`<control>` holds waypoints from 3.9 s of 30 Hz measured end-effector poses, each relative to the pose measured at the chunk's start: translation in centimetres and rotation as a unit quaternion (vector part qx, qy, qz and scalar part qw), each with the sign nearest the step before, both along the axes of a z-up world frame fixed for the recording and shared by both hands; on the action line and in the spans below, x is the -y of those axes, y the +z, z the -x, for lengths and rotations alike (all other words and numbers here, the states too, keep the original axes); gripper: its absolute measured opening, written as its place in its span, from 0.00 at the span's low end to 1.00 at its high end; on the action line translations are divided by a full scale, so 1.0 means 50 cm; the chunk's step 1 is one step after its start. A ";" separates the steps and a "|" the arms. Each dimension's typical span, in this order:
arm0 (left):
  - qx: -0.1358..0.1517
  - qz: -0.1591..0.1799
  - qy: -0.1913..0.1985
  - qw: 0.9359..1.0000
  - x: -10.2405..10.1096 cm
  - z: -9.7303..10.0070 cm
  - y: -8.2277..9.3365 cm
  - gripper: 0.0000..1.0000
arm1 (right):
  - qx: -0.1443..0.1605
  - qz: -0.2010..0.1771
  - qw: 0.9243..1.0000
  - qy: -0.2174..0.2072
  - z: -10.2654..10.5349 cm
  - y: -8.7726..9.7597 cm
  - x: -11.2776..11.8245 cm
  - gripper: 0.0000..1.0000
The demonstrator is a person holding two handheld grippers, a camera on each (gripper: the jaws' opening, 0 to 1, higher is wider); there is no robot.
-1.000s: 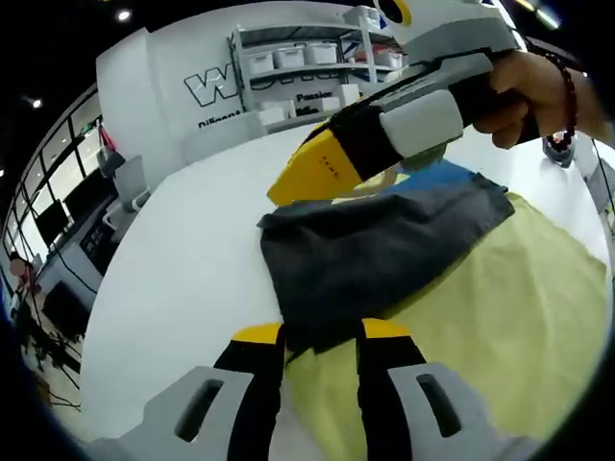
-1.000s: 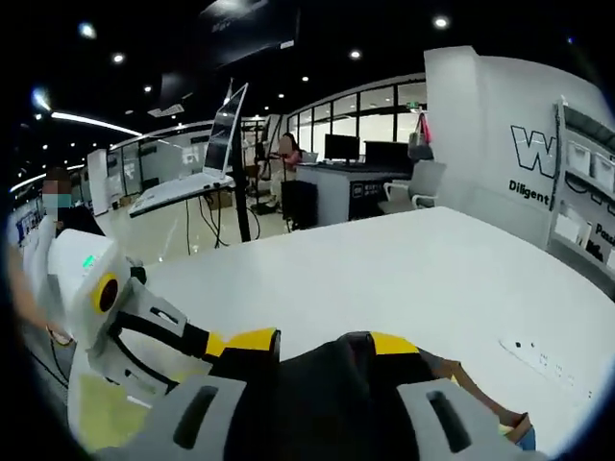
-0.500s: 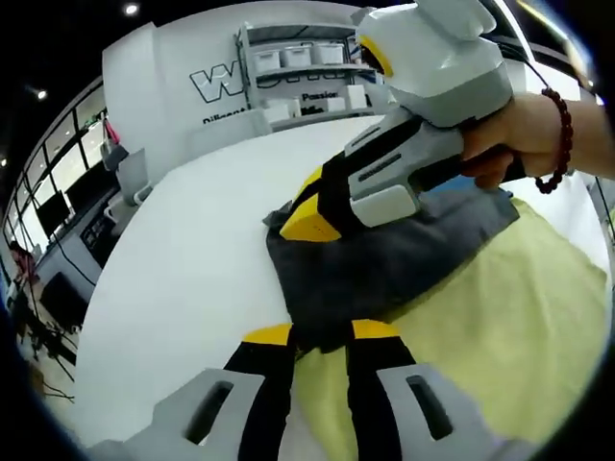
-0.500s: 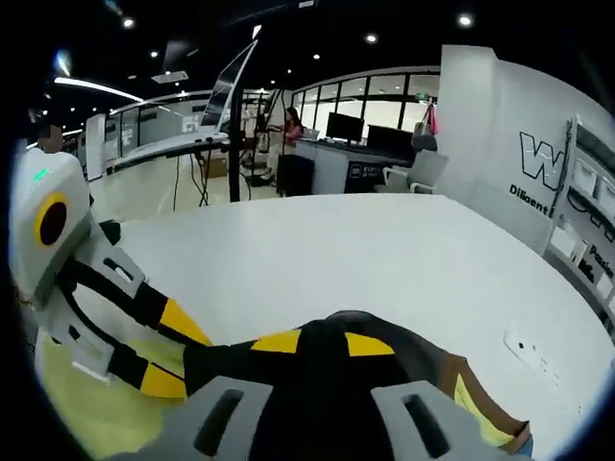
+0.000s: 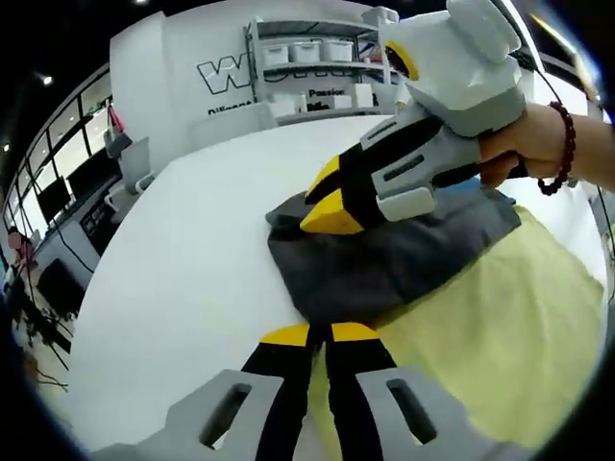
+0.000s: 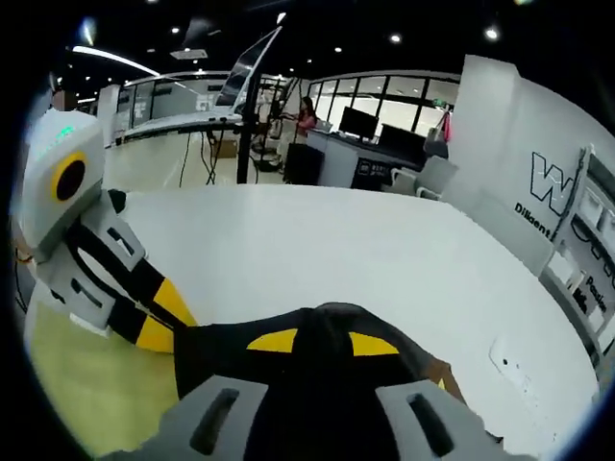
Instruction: Fold the garment on the visible template until the final outline fits inside the template.
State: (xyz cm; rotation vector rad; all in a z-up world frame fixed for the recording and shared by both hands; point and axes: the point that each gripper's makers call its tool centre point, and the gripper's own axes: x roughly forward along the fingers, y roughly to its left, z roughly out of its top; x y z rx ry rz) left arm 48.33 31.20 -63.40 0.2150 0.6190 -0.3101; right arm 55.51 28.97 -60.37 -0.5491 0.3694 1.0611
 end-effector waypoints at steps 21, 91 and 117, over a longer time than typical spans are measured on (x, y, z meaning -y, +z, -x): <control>0.024 0.000 -0.015 1.000 0.021 0.044 0.074 0.35 | 0.013 0.009 1.000 0.006 0.027 0.116 -0.002 0.18; 0.000 -0.024 0.005 1.000 -0.018 0.007 0.002 0.05 | -0.168 -0.136 0.955 -0.203 -0.100 -0.003 0.065 0.06; -0.015 0.061 0.047 0.997 -0.010 0.038 0.035 0.71 | -0.163 -0.147 0.953 -0.208 -0.005 0.069 0.169 0.83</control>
